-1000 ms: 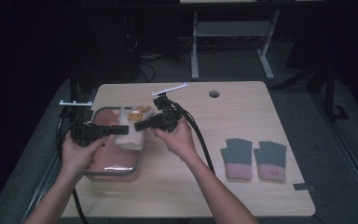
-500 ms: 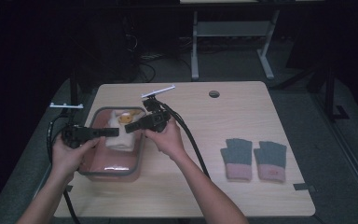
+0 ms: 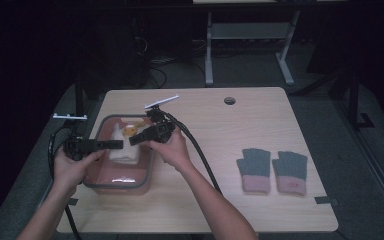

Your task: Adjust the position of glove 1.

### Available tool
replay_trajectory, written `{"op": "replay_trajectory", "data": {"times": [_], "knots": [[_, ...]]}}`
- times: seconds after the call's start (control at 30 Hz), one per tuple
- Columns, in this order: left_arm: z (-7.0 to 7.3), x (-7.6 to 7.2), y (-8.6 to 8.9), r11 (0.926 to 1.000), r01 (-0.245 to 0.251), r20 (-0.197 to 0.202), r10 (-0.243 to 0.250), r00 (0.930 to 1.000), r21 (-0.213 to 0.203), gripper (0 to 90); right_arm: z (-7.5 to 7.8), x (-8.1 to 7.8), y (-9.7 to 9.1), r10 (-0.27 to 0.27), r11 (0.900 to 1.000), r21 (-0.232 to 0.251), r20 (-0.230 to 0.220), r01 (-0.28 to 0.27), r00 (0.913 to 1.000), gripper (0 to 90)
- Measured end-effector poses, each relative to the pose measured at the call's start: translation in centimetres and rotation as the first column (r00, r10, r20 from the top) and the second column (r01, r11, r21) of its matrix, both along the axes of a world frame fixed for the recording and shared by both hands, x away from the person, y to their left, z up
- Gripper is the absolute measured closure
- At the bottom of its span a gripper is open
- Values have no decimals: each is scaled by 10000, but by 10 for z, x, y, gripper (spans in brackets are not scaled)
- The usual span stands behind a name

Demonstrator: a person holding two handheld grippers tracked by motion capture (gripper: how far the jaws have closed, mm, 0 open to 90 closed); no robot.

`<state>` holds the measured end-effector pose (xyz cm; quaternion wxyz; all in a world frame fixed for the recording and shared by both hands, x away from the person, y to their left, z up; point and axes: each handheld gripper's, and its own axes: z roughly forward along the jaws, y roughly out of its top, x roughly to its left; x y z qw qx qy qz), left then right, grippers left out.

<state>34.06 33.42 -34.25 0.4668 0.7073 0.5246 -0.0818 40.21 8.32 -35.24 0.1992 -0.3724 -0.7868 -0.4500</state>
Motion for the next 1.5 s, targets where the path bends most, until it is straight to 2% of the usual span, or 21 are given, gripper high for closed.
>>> {"op": "replay_trajectory", "data": {"times": [0.13,0.37,0.67,0.77,0.9,0.93,1.07,1.13,1.23,1.33,1.47,1.5], "knots": [[-8,1,4,9999,-119,-208,120,9997,21,726,-8,3,5,17,10000,-67,-183,-18,9998,818],[-18,1,8,9993,-203,-438,216,9988,317,729,-22,6,13,132,9998,-166,-500,-140,9987,812],[-32,4,11,9980,-250,-798,297,9964,587,729,-35,7,20,144,9970,-754,-662,-194,9977,778],[-36,4,11,9974,-357,-890,412,9952,623,729,-36,7,19,163,9946,-1015,-620,-225,9979,750],[-42,5,11,9949,-471,-1065,564,9927,887,729,-37,6,15,131,9904,-1368,-386,-182,9992,732],[-43,5,11,9945,-528,-1096,627,9920,908,730,-37,6,13,54,9899,-1410,-503,-125,9987,722],[-48,7,8,9899,-627,-1246,787,9891,1272,729,-38,5,6,90,9894,-1443,-530,-165,9986,704],[-52,7,6,9847,-550,-1253,763,9892,1652,729,-36,4,2,126,9918,-1259,-595,-201,9981,701],[-56,7,3,9760,-488,-1333,784,9880,2121,728,-34,2,-1,133,9915,-1288,-467,-192,9988,701],[-60,6,1,9721,-692,-1356,1014,9856,2240,721,-32,1,-4,104,9928,-1187,-415,-153,9991,698],[-62,5,3,9632,-820,-1458,1223,9817,2558,671,-29,-1,-12,80,9944,-1053,-344,-116,9994,695],[-61,4,4,9588,-888,-1395,1302,9816,2699,649,-29,-1,-14,65,9947,-1026,-312,-97,9995,694]]}}
